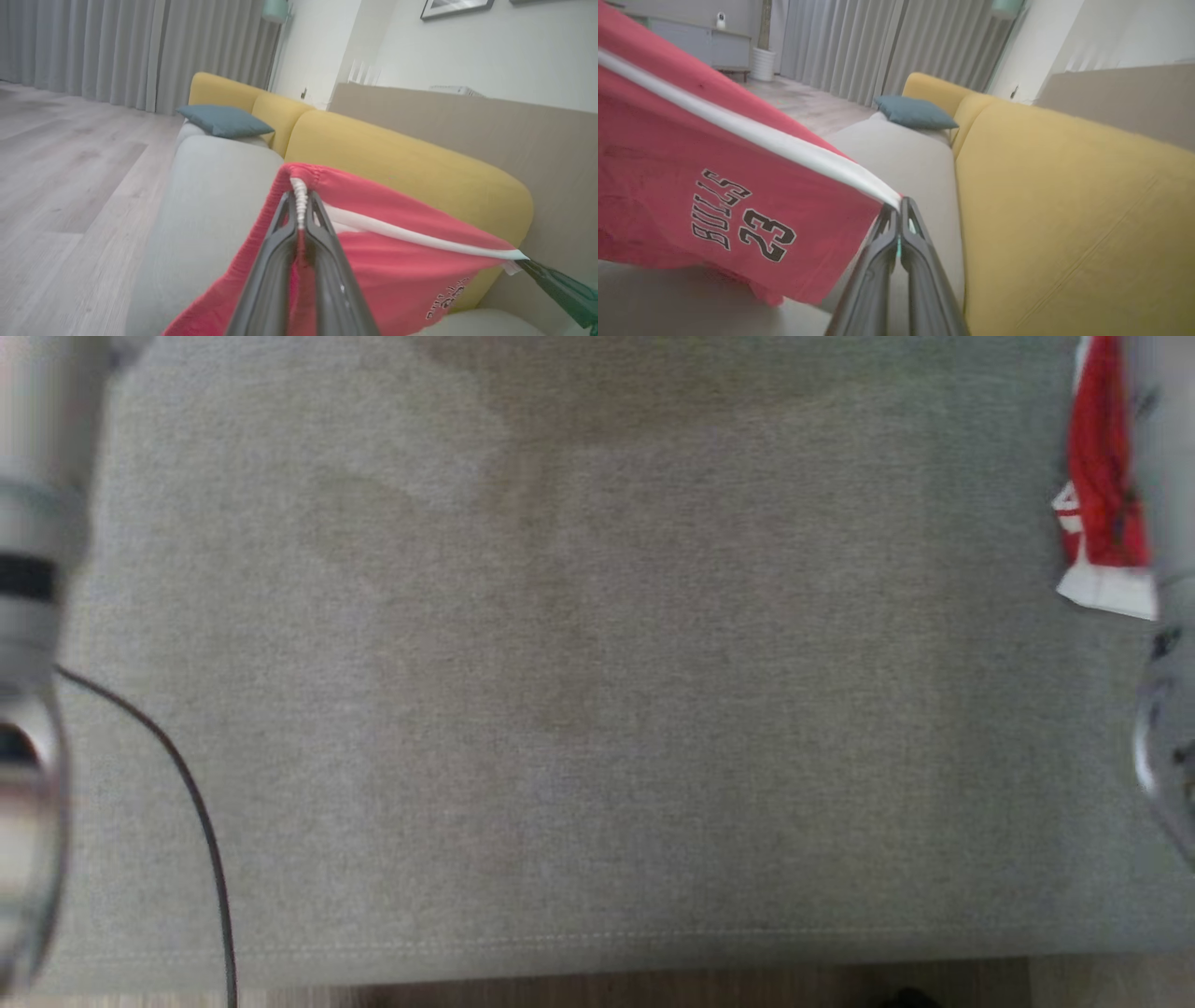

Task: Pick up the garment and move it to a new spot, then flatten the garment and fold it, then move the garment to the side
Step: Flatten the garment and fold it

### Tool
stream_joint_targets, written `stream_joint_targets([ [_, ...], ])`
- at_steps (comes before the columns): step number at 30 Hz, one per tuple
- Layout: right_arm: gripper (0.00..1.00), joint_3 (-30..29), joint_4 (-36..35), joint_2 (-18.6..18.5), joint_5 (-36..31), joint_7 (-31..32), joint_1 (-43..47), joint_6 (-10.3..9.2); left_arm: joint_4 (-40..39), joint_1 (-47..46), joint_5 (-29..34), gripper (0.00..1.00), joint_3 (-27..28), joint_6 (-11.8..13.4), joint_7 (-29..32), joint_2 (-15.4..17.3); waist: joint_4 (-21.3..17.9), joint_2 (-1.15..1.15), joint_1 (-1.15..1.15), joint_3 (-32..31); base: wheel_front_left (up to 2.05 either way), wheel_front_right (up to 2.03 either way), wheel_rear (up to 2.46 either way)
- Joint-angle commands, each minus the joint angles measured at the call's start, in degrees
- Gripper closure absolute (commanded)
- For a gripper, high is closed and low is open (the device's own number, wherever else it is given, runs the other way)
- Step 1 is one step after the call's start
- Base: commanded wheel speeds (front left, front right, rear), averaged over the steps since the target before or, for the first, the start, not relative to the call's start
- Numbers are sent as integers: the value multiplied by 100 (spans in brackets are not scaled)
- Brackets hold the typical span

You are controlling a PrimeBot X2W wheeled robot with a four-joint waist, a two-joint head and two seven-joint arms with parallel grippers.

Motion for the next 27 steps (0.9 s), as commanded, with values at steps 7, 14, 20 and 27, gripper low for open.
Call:
stream_joint_targets([
  [7,100,-288,521,-15,-351,-301,722,-5,-441,1049,358,100,250,-21,-71,151,191,0,-1,-112,0,0,0],
  [14,100,-200,938,-145,-348,-502,1472,-5,-1198,2356,594,100,-195,-23,-71,288,302,0,-1,-683,0,0,0],
  [20,100,339,1316,-188,-42,-571,2092,-5,-1699,3307,739,100,-750,-23,-72,537,322,0,-1,-1343,0,0,0],
  [27,100,1337,1509,-308,729,-587,2908,-5,-2197,4412,414,100,-938,-24,-72,842,264,0,-1,-2079,0,0,0],
])
